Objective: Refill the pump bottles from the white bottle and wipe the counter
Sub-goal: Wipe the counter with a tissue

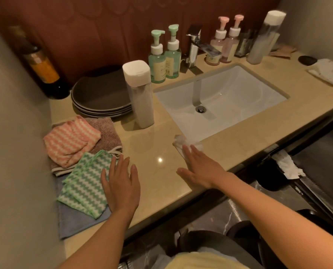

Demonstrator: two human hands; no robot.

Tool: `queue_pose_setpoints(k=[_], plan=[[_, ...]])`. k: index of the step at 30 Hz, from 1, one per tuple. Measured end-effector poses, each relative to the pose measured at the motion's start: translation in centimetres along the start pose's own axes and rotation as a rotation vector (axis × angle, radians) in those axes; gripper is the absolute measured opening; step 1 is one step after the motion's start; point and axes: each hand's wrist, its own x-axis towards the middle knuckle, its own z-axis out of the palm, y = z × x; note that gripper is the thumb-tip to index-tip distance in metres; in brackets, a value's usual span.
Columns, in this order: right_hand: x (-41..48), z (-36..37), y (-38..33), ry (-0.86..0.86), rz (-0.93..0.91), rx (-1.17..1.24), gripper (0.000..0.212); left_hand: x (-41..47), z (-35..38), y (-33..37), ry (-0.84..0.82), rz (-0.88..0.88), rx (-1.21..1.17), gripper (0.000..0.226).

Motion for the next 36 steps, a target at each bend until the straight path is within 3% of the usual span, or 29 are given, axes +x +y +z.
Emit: queue_pose_setpoints(k=[5, 11, 16, 21, 31, 36], plan=[[1.9, 1.5, -4.5, 0.076, -0.001, -0.026, 0.085, 0.0, 0.0, 0.1, 0.017, 0.0, -0.001, 0.059], [-0.5, 4.4, -9.0, 0.042, -0.253, -0.042, 0.085, 0.0, 0.1, -0.1, 0.017, 0.004, -0.004, 0.052], [-5.5, 4.4, -7.5, -0.033, -0.374, -0.048, 0.082, -0.2, 0.2, -0.2, 0.04, 0.012, -0.03, 0.056], [-8.7, 2.8, -3.3, -0.074, -0.213, -0.033, 0.082, -0.1, 0.3, -0.2, 0.042, 0.007, -0.029, 0.055], [-2.6, -1.4, 9.8, 0.145, 0.323, 0.04, 0.095, 0.0, 0.5, -0.2, 0.056, 0.0, -0.038, 0.052], [0.9, -2.0, 7.7, 0.218, 0.406, 0.134, 0.089, 0.0, 0.6, -0.3, 0.064, -0.009, -0.037, 0.052]])
